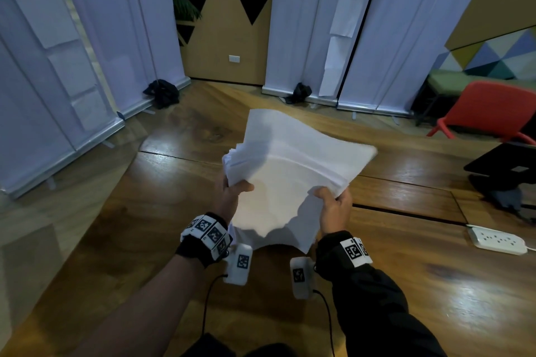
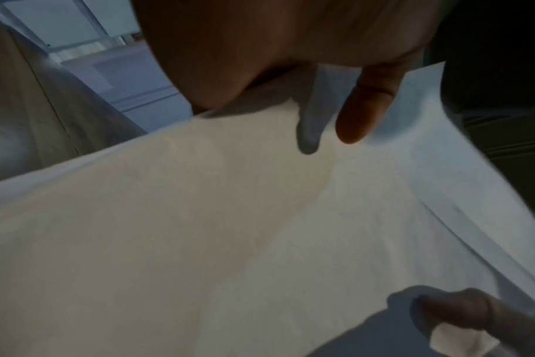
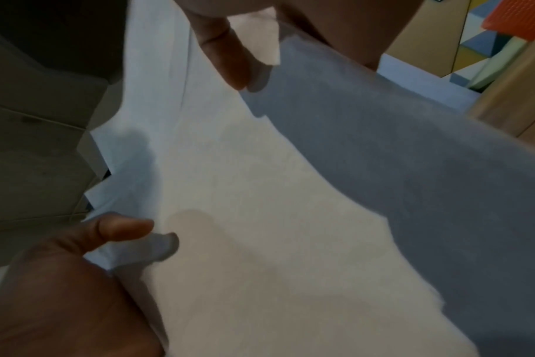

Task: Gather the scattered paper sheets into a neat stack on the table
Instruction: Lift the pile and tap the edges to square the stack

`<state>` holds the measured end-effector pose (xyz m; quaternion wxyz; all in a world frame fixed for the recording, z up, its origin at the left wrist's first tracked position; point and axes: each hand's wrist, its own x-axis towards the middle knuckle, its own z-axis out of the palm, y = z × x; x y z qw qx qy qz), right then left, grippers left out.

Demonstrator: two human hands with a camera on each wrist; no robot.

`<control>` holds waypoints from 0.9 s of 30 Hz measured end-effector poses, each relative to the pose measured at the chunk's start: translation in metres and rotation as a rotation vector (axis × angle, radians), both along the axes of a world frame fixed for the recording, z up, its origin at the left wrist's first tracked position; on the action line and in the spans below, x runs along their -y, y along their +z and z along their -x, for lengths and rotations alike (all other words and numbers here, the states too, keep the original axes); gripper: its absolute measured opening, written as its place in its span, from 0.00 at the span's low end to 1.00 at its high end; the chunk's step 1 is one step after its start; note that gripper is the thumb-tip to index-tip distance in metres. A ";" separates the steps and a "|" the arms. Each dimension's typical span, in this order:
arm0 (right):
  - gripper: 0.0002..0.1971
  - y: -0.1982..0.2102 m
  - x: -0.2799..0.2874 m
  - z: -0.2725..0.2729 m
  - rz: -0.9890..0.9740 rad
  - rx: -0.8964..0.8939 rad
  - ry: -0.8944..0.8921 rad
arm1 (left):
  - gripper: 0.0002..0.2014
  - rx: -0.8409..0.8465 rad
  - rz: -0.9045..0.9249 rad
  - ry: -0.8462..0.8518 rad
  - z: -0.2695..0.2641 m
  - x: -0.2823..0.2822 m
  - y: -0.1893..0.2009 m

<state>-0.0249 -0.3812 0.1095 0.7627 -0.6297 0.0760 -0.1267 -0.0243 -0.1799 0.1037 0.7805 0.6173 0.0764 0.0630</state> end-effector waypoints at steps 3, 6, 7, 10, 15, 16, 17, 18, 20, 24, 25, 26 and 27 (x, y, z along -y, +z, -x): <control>0.25 -0.007 0.006 0.000 -0.010 0.009 -0.018 | 0.31 -0.005 0.031 0.025 0.000 -0.003 0.002; 0.24 -0.021 0.010 0.000 0.040 -0.046 0.047 | 0.25 -0.042 0.041 0.029 -0.001 -0.004 0.004; 0.20 -0.023 0.010 0.001 0.057 -0.079 0.062 | 0.24 -0.070 0.045 0.037 -0.001 -0.003 0.005; 0.17 -0.019 0.007 0.003 0.041 -0.064 0.048 | 0.18 -0.037 0.088 0.073 -0.003 -0.002 0.015; 0.21 -0.018 0.007 0.004 0.045 -0.027 0.032 | 0.21 0.015 0.185 0.012 -0.004 -0.009 0.017; 0.19 -0.023 0.005 0.004 0.049 -0.065 0.043 | 0.22 -0.024 0.121 0.020 -0.003 -0.010 0.011; 0.18 -0.027 0.004 0.004 0.056 -0.104 0.051 | 0.24 -0.067 0.069 0.018 -0.001 -0.011 0.003; 0.18 -0.032 0.002 0.004 0.059 -0.133 0.055 | 0.26 -0.100 0.045 0.006 0.000 -0.011 -0.007; 0.16 -0.033 -0.001 0.004 0.061 -0.144 0.054 | 0.29 -0.128 0.023 -0.003 0.003 -0.011 -0.014; 0.17 -0.027 0.005 0.001 0.038 -0.082 0.041 | 0.24 -0.107 -0.004 0.013 0.004 -0.012 -0.011; 0.17 -0.030 0.007 0.001 0.044 -0.086 0.054 | 0.21 -0.110 -0.018 -0.001 0.003 -0.013 -0.013; 0.16 -0.033 0.007 0.001 0.055 -0.108 0.069 | 0.18 -0.124 -0.046 -0.015 0.002 -0.014 -0.016; 0.15 -0.037 0.007 0.001 0.069 -0.143 0.084 | 0.15 -0.151 -0.082 -0.030 0.001 -0.014 -0.021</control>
